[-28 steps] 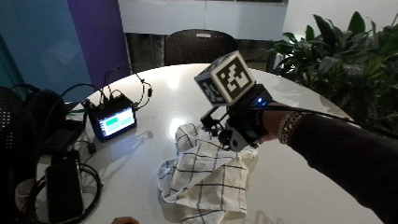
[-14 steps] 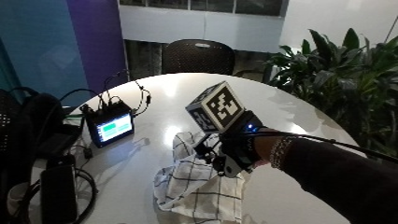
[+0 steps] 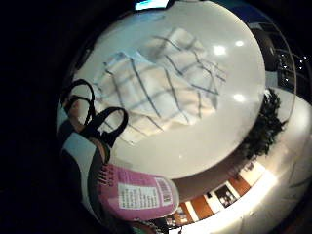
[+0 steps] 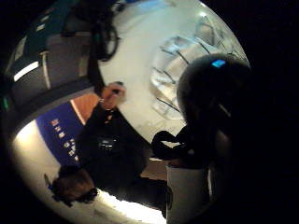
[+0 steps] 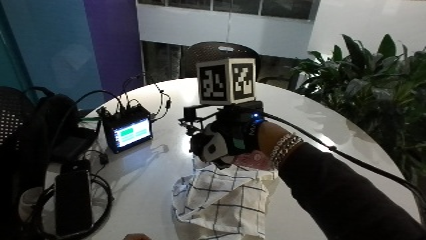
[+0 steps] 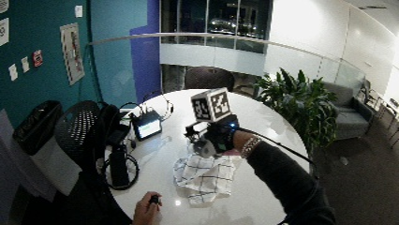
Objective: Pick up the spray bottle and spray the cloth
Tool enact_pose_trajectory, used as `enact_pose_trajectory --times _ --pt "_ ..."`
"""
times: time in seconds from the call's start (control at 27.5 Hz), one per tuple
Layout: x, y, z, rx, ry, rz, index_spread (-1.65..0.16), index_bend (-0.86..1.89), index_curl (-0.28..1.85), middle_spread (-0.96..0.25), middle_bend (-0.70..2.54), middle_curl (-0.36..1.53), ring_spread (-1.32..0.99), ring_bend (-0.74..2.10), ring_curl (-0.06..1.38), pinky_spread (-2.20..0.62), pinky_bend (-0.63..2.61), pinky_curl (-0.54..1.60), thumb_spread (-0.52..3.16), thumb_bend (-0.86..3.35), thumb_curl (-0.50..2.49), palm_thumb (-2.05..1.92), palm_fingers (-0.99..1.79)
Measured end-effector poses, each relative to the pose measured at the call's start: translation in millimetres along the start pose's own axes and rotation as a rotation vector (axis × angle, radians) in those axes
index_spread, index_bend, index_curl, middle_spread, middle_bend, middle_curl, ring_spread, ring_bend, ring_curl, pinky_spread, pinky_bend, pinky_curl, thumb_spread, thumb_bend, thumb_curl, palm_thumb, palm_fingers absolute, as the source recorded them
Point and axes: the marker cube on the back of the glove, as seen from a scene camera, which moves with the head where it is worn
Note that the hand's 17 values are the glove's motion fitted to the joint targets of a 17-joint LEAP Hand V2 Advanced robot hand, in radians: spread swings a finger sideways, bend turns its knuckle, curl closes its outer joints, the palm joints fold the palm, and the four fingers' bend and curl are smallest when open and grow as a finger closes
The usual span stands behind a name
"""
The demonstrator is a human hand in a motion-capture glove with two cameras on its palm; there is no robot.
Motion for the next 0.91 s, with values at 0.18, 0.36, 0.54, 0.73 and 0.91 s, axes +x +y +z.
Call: enact_pose_trajectory --times 0.18,0.36,0.54,0.73,0.91 --pt "-27 -15 -13 0.125 -0.193 -0.125 -0.29 0.38 0.69 -0.20 0.60 0.52 -0.18 0.66 0.47 -0.30 0.48 0.40 0.46 -0.02 0.90 0.80 1.37" --pt "-48 -31 -17 0.333 -0.446 -0.265 -0.29 0.38 0.69 -0.20 0.60 0.52 -0.18 0.66 0.47 -0.30 0.48 0.40 0.47 -0.02 0.90 0.81 1.37" --pt "-59 -46 -6 0.701 -0.738 -0.387 -0.29 0.37 0.70 -0.20 0.60 0.52 -0.17 0.65 0.47 -0.29 0.49 0.41 0.48 -0.02 0.91 0.81 1.36" --pt "-59 -66 18 0.957 -0.870 -0.409 -0.29 0.37 0.70 -0.19 0.60 0.52 -0.16 0.65 0.47 -0.29 0.49 0.41 0.48 -0.02 0.91 0.81 1.36" --pt "-58 -68 36 1.108 -0.828 -0.340 -0.29 0.36 0.70 -0.19 0.60 0.52 -0.16 0.65 0.47 -0.29 0.49 0.41 0.48 -0.02 0.91 0.81 1.36"
